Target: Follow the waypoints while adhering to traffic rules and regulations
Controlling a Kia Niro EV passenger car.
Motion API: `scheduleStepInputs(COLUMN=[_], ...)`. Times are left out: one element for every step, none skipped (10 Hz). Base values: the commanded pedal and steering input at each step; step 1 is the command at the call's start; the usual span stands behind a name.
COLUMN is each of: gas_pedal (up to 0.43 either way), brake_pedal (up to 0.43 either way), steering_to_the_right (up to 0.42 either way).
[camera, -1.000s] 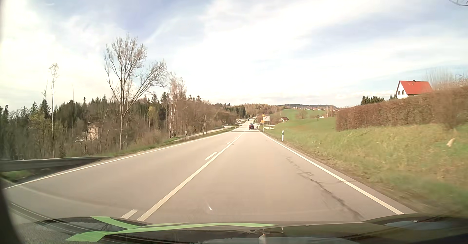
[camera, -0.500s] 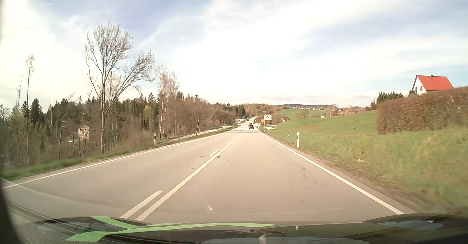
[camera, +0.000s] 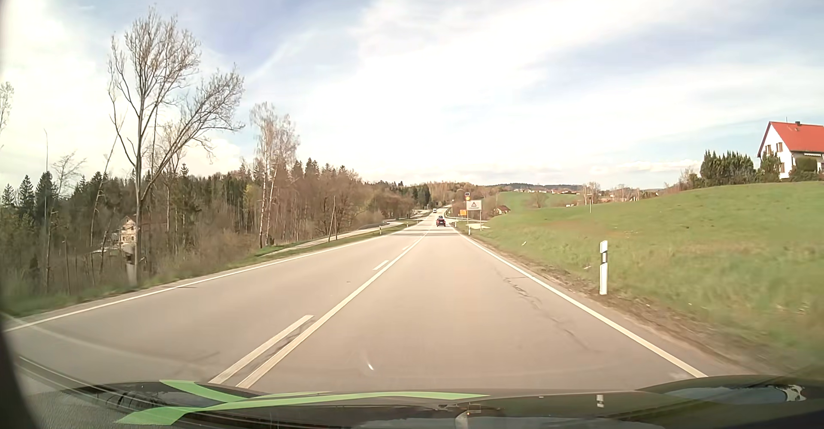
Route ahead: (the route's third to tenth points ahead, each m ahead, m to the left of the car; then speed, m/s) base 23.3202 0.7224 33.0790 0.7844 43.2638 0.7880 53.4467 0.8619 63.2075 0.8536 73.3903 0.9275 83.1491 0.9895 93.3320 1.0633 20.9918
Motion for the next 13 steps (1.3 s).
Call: scheduleStepInputs(gas_pedal=[0.008, 0.008, 0.008, 0.008, 0.020, 0.020, 0.020, 0.020, 0.020, 0.020, 0.020, 0.020, 0.020], brake_pedal=[0.000, 0.000, 0.000, 0.000, 0.000, 0.000, 0.000, 0.000, 0.000, 0.000, 0.000, 0.000, 0.000], steering_to_the_right=[-0.001, -0.001, -0.001, -0.001, -0.001, -0.001, -0.001, -0.001, -0.001, -0.001, -0.001, -0.001, -0.001])
